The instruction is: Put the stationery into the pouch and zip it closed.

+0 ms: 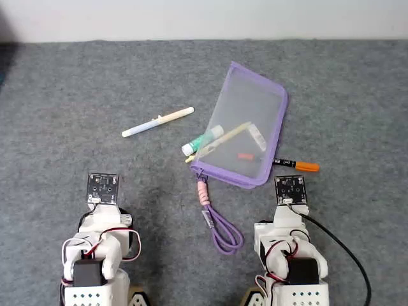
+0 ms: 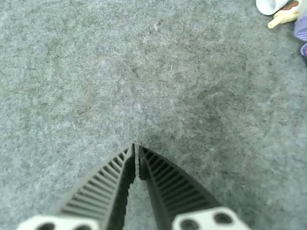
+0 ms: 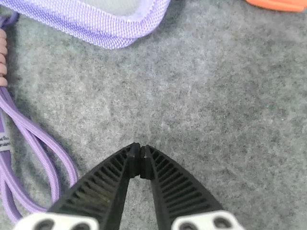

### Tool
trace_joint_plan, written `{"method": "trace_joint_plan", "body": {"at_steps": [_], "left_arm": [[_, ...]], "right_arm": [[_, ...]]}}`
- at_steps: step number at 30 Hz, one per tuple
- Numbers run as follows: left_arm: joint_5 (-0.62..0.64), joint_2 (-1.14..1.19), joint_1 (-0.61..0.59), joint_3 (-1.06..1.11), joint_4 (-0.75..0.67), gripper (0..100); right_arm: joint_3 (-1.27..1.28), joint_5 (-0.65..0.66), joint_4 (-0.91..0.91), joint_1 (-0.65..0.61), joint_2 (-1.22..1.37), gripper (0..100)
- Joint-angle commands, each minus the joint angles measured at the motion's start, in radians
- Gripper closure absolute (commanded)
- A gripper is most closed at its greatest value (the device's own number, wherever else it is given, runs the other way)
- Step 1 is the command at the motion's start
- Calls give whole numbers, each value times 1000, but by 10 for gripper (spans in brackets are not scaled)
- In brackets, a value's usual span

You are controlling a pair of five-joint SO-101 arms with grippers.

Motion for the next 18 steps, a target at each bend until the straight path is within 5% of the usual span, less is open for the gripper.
{"method": "trace_joint_plan", "body": {"at_steps": [1, 14, 18], "left_arm": [[-6, -12, 2, -5, 3, 986], [-6, -12, 2, -5, 3, 986], [-6, -12, 2, -5, 3, 986]], "right_arm": [[18, -11, 4, -65, -8, 988], [18, -3, 4, -222, -8, 987], [-8, 80, -10, -180, -10, 987]]}}
